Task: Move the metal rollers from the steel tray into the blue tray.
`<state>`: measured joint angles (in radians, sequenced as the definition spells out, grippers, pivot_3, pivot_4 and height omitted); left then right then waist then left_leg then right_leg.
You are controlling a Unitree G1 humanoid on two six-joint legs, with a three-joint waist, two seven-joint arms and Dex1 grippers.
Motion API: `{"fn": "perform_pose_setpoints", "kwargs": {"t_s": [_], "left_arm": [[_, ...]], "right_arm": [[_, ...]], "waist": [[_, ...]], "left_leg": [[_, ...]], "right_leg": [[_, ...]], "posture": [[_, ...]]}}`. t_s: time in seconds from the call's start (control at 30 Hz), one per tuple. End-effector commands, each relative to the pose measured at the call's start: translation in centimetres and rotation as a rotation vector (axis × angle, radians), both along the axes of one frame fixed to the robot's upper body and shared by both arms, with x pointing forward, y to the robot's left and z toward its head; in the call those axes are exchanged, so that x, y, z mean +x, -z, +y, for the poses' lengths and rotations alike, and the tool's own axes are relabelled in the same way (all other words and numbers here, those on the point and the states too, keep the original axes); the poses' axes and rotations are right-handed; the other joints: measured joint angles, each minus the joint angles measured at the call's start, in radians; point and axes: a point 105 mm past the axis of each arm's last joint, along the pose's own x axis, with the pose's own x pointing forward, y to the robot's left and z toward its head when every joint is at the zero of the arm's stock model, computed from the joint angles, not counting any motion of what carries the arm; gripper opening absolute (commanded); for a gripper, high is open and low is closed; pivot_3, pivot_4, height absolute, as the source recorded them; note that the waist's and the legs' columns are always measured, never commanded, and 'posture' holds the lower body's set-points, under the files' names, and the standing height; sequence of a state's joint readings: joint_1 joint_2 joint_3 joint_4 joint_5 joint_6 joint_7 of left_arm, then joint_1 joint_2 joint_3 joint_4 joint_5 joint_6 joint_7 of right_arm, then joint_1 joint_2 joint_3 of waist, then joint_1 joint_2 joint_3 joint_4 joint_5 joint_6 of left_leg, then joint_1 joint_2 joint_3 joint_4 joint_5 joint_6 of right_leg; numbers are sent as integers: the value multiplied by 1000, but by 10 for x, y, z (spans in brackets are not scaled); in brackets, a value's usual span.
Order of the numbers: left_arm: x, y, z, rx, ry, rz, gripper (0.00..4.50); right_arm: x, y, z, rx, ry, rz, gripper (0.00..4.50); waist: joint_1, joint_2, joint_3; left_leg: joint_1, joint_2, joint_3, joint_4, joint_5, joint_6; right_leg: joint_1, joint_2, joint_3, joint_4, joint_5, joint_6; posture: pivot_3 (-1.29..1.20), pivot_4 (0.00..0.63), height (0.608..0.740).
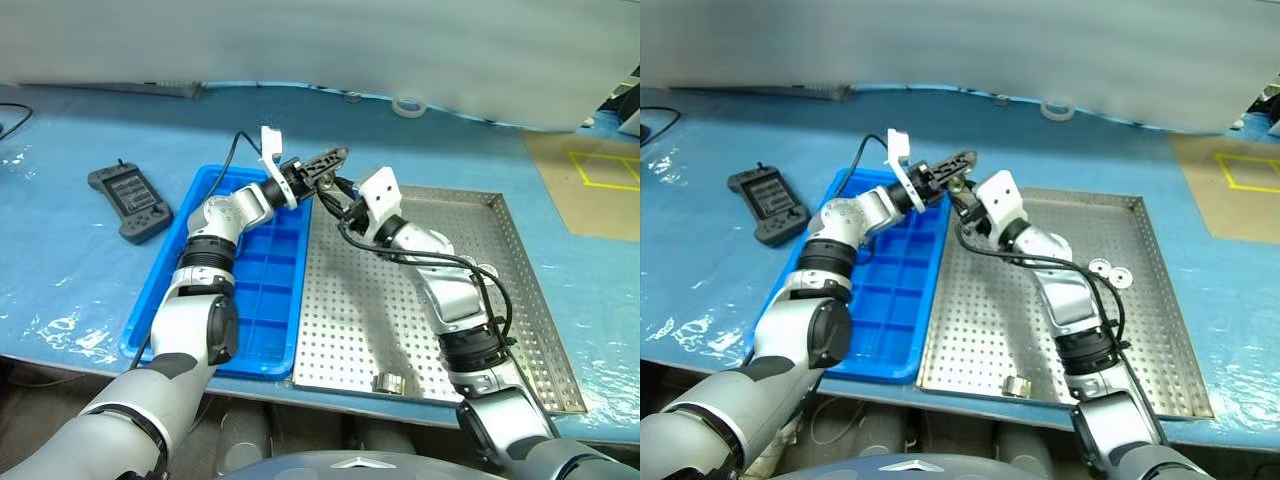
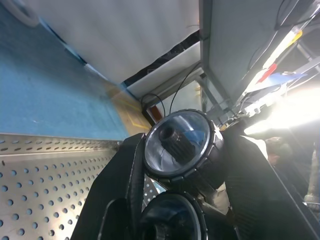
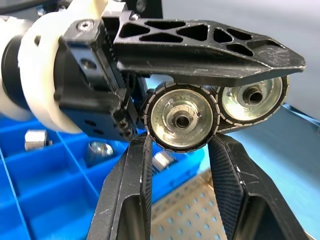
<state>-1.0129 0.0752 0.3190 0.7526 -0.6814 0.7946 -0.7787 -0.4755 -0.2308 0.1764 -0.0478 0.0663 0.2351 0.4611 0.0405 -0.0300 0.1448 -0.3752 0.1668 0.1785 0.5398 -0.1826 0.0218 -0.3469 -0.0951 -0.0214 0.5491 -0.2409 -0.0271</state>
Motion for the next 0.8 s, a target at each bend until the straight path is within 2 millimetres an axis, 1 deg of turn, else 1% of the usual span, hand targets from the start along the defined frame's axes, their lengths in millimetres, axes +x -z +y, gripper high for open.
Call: {"fn": "perform_pose_setpoints", "kwargs": {"t_s": [0.03,0.17,0.3,0.37,0.43,0.47,0.53,0.6,0.7,0.8], "left_arm": [[2,-14,10,-10,-21,-48,1897],[3,-17,17,-15,-36,-51,1897],[5,-20,19,-20,-47,-54,1897],[6,-21,18,-21,-50,-56,1897],[6,-22,17,-19,-46,-58,1897],[6,-22,16,-19,-45,-59,1897],[6,-22,15,-20,-44,-60,1897],[6,-22,15,-21,-44,-60,1897],[6,-21,16,-23,-44,-58,1897],[6,-19,17,-24,-49,-52,1897]], "right_arm": [[6,-5,-26,-1,83,-35,1291],[-1,-4,-21,-17,32,-48,1290],[-5,-3,-18,-27,8,-49,1290],[-7,2,-20,-53,3,-42,1290],[-8,7,-26,-74,13,-31,1290],[-8,10,-30,-88,20,-25,1202],[-10,18,-42,-119,45,-11,539],[-12,22,-49,-130,54,1,38],[-15,26,-59,-152,74,13,38],[-14,23,-58,-131,82,12,38]], "waist": [[-2,0,0],[0,0,0],[0,0,0],[0,0,0],[0,0,0],[0,0,0],[0,0,0],[2,0,0],[2,0,0],[-1,0,0]], "left_leg": [[0,0,0,0,0,0],[0,1,0,0,0,0],[0,0,0,0,0,0],[0,0,0,0,0,0],[0,0,0,0,0,0],[0,0,0,0,0,0],[0,0,0,0,0,0],[0,0,0,0,0,1],[0,0,0,1,-1,1],[0,0,0,1,-1,2]], "right_leg": [[0,0,0,0,0,0],[0,0,0,1,0,0],[0,0,0,0,0,0],[0,0,0,0,0,0],[0,0,0,0,0,0],[0,0,0,0,0,0],[0,0,0,-1,0,0],[0,0,0,-1,0,0],[1,0,0,-2,0,0],[1,-1,0,-2,0,0]], "posture": [[-129,150,740],[-131,150,740],[-137,150,740],[-139,150,740],[-141,150,740],[-141,150,740],[-141,150,740],[-141,150,740],[-141,150,740],[-141,150,740]]}}
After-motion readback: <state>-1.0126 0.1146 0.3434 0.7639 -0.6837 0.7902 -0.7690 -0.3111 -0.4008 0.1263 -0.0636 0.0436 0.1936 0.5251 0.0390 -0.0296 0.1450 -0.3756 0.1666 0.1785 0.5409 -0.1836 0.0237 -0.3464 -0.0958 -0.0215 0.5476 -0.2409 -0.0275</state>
